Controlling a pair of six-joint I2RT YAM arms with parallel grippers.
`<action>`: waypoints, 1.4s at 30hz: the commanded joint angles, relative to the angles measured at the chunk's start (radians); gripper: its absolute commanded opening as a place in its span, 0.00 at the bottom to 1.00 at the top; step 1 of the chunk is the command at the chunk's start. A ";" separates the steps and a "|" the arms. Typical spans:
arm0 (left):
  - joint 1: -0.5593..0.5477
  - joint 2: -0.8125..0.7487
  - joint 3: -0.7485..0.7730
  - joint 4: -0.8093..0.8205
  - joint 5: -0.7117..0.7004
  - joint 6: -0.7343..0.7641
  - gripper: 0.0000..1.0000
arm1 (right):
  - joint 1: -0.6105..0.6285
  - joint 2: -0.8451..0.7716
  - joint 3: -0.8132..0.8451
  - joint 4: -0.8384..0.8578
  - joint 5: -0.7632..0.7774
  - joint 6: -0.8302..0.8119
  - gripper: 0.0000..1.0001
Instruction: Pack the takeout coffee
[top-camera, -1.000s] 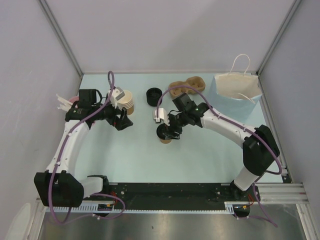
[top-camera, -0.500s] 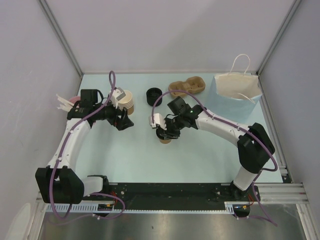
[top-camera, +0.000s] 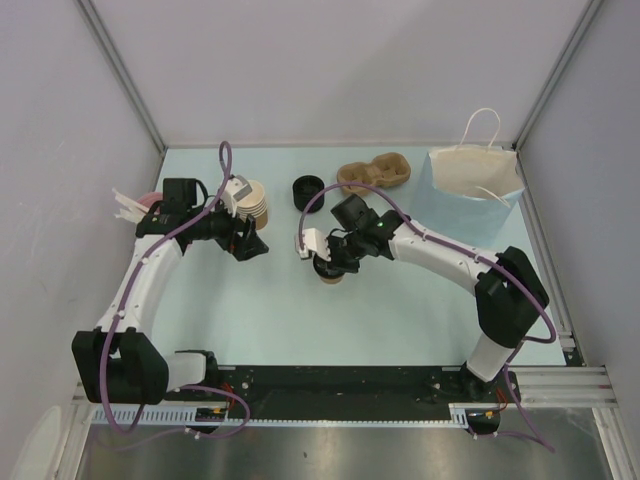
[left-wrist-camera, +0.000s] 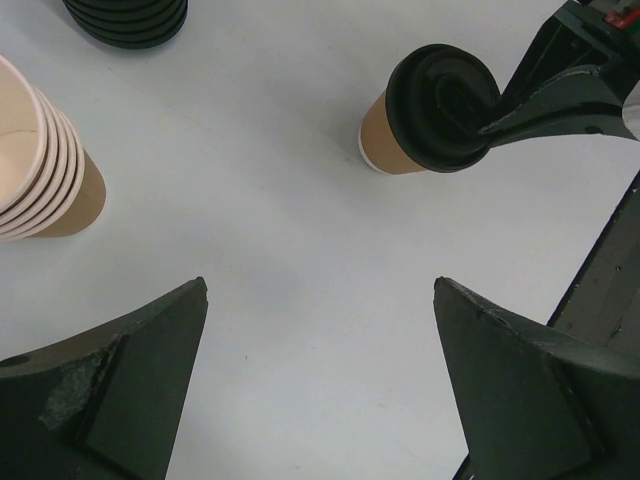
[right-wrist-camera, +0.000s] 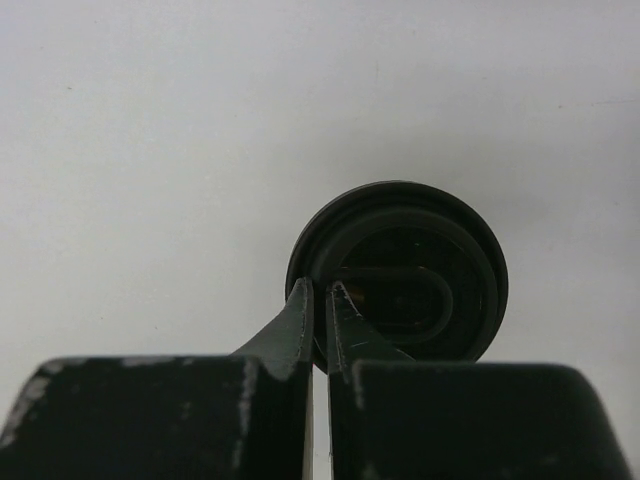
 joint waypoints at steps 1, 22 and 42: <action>0.010 0.000 -0.004 0.023 0.029 -0.004 1.00 | 0.007 -0.010 0.060 -0.034 0.040 -0.009 0.00; -0.099 0.012 0.127 0.022 0.050 0.071 1.00 | -0.175 -0.276 0.470 -0.117 0.198 0.204 0.00; -0.709 0.551 0.962 -0.117 -0.497 0.249 1.00 | -0.591 -0.597 0.315 0.163 0.437 0.341 0.00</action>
